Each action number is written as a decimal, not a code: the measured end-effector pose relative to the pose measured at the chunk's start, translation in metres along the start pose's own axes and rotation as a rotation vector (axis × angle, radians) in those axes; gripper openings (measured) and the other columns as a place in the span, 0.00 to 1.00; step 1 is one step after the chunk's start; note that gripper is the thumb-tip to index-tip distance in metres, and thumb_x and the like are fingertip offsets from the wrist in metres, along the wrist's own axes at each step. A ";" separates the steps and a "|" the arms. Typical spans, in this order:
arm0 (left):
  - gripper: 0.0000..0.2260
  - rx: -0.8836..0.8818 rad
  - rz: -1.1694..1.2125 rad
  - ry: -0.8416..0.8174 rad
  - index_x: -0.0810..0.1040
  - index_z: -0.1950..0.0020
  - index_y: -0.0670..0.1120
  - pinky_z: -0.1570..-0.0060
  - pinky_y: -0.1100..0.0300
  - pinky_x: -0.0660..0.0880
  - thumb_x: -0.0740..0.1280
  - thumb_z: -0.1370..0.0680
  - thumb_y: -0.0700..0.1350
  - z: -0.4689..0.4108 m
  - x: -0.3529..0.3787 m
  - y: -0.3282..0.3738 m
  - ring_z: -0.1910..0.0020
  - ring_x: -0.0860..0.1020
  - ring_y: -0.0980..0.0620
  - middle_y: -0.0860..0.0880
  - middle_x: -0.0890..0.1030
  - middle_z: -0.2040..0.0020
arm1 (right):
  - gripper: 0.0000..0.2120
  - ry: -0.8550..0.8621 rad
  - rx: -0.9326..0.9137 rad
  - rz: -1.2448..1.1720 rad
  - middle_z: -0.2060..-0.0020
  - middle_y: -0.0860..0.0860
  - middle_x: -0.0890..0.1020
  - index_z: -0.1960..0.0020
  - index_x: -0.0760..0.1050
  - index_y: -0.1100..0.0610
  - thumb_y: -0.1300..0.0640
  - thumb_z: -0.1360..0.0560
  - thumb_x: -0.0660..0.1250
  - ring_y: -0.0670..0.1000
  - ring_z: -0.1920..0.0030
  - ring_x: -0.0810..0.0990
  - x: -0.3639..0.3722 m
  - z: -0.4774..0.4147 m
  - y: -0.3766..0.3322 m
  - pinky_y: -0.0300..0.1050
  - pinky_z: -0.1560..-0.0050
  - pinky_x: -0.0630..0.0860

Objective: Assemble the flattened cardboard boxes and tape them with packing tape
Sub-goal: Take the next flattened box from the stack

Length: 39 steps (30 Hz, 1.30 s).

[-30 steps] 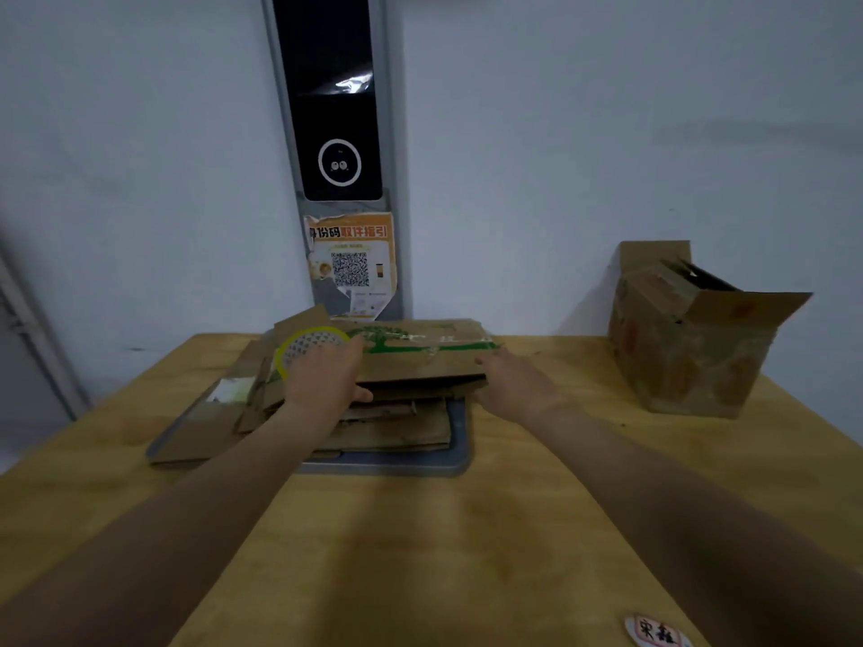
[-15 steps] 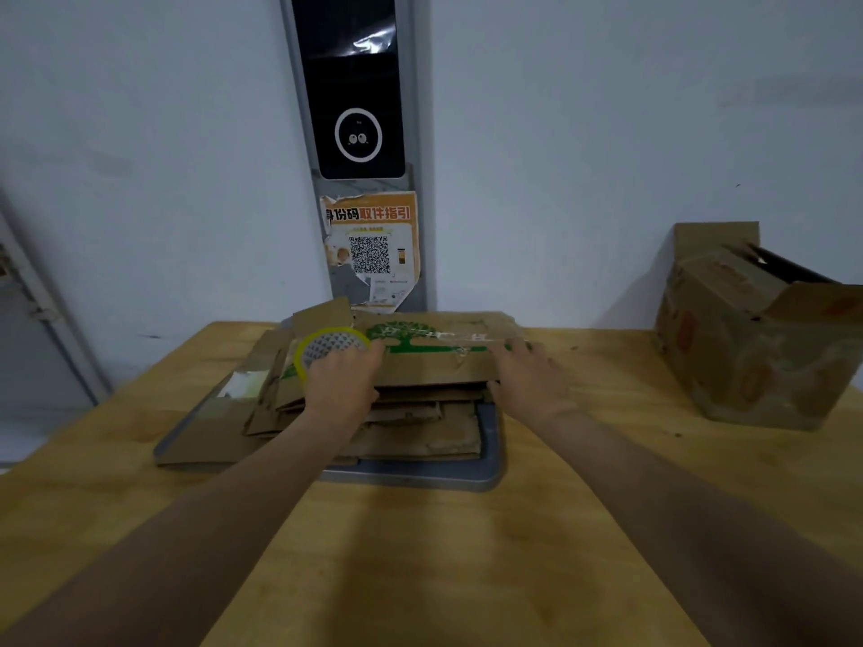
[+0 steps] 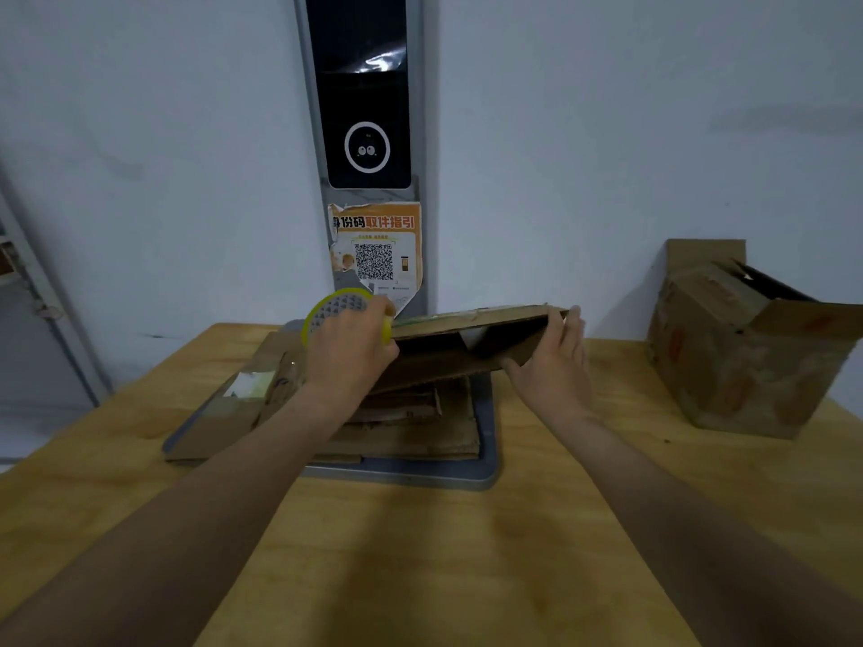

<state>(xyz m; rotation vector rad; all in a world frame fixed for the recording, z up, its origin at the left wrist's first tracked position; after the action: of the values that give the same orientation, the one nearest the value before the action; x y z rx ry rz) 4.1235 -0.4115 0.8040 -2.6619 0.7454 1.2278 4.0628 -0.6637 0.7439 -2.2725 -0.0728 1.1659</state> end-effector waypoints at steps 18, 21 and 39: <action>0.19 -0.160 0.195 -0.156 0.82 0.40 0.48 0.58 0.58 0.75 0.77 0.30 0.46 0.040 -0.151 0.052 0.63 0.82 0.48 0.47 0.84 0.56 | 0.21 -0.044 -0.097 -0.095 0.24 0.51 0.61 0.50 0.77 0.47 0.74 0.26 0.66 0.61 0.29 0.69 -0.187 0.114 -0.011 0.47 0.36 0.72; 0.13 -0.216 0.197 -0.226 0.81 0.51 0.47 0.67 0.60 0.76 0.79 0.32 0.47 0.053 -0.169 0.052 0.77 0.80 0.55 0.51 0.82 0.69 | 0.23 -0.096 -0.082 -0.112 0.40 0.49 0.75 0.58 0.80 0.44 0.73 0.24 0.64 0.57 0.36 0.76 -0.208 0.124 -0.009 0.45 0.46 0.75; 0.11 -0.305 0.317 -0.601 0.85 0.50 0.41 0.53 0.54 0.85 0.79 0.29 0.45 0.084 -0.186 0.067 0.67 0.85 0.51 0.46 0.87 0.63 | 0.36 -0.506 -0.653 0.183 0.36 0.43 0.73 0.26 0.66 0.38 0.26 0.30 0.65 0.46 0.36 0.65 -0.198 0.202 -0.091 0.48 0.36 0.66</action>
<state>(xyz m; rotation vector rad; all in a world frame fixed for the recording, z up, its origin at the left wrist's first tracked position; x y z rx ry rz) 3.9316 -0.3727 0.8922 -2.2001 0.9437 2.2363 3.8055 -0.5526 0.8441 -2.4798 -0.5148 2.0290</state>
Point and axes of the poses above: each hand's wrist, its own z-axis away from the middle knuckle, its own x-axis out of the palm, y = z × x, the point moved 2 cm from there along -z, towards the middle knuckle
